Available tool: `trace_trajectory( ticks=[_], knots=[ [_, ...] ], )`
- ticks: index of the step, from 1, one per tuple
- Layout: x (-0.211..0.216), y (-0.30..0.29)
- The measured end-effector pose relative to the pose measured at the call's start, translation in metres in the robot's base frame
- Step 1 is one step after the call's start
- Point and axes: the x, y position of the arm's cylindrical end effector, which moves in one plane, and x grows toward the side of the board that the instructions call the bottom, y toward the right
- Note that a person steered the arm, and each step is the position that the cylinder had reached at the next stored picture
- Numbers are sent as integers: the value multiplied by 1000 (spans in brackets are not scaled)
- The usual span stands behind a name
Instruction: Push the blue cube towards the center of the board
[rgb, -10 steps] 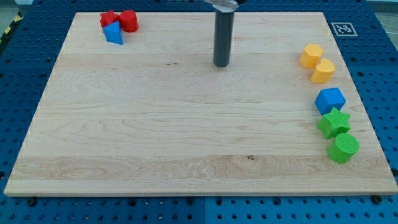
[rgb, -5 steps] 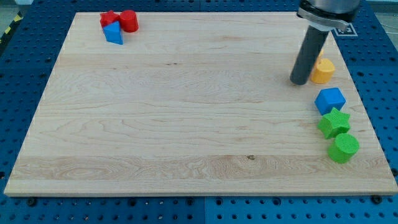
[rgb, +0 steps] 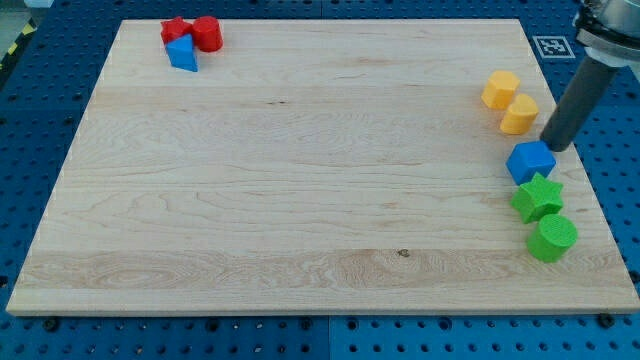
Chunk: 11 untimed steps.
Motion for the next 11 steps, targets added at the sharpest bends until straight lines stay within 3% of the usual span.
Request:
trace_trajectory(
  ticks=[3,5,11],
  knots=[
    [39,18],
    [61,-28],
    [7,-49]
  ],
)
